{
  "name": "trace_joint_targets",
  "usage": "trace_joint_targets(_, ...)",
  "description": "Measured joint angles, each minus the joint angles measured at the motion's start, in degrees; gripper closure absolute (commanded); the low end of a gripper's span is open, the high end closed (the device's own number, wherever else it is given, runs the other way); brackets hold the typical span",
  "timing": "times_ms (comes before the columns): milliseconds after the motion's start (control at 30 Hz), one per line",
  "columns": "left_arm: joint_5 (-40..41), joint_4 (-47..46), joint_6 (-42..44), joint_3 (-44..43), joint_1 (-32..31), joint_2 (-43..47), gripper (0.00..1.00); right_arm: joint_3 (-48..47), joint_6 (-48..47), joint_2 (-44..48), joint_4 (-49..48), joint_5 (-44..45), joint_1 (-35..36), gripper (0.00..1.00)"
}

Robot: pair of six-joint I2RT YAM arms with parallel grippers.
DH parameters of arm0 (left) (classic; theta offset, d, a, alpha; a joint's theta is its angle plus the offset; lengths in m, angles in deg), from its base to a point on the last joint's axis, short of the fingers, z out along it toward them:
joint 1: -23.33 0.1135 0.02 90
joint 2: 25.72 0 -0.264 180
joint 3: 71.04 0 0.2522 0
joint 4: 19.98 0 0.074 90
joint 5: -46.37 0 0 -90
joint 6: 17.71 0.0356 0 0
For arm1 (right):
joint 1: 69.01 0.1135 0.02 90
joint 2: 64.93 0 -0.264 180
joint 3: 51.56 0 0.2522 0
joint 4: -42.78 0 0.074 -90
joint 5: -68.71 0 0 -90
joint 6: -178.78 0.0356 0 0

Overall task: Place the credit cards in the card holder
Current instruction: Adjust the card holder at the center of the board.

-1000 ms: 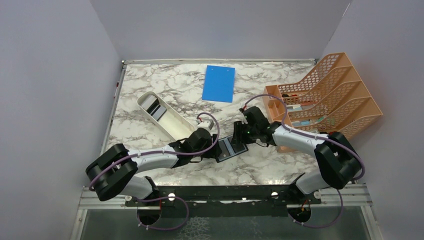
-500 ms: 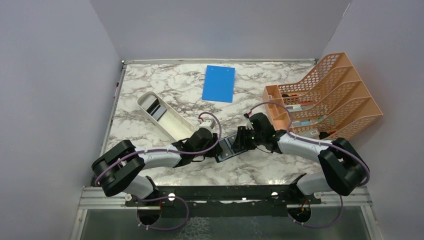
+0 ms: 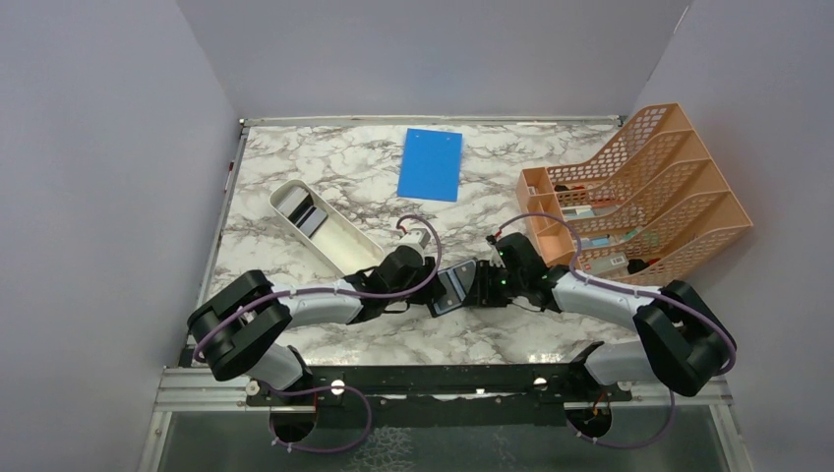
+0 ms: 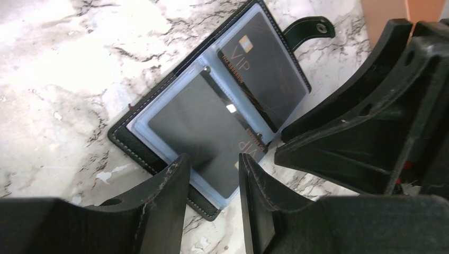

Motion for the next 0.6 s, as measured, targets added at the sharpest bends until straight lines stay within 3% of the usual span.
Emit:
trace_joint_targets(267,-0.61,-1.01,0.0,-1.16,0.0,-0.35,0.58,-1.53,-0.85,0.17,2.78,1.92,0.0,0.77)
trace_joint_targets(367,-0.55,-0.85,-0.04,-1.16,0.0,-0.37,0.58,-3.37,-1.27,1.4,4.94,2.8,0.0,0.78)
trace_joint_targets(600,0.42,2.12,0.09,-1.49,0.0,0.26,0.5,-10.14,-3.89,1.42,7.8,10.51,0.0,0.52)
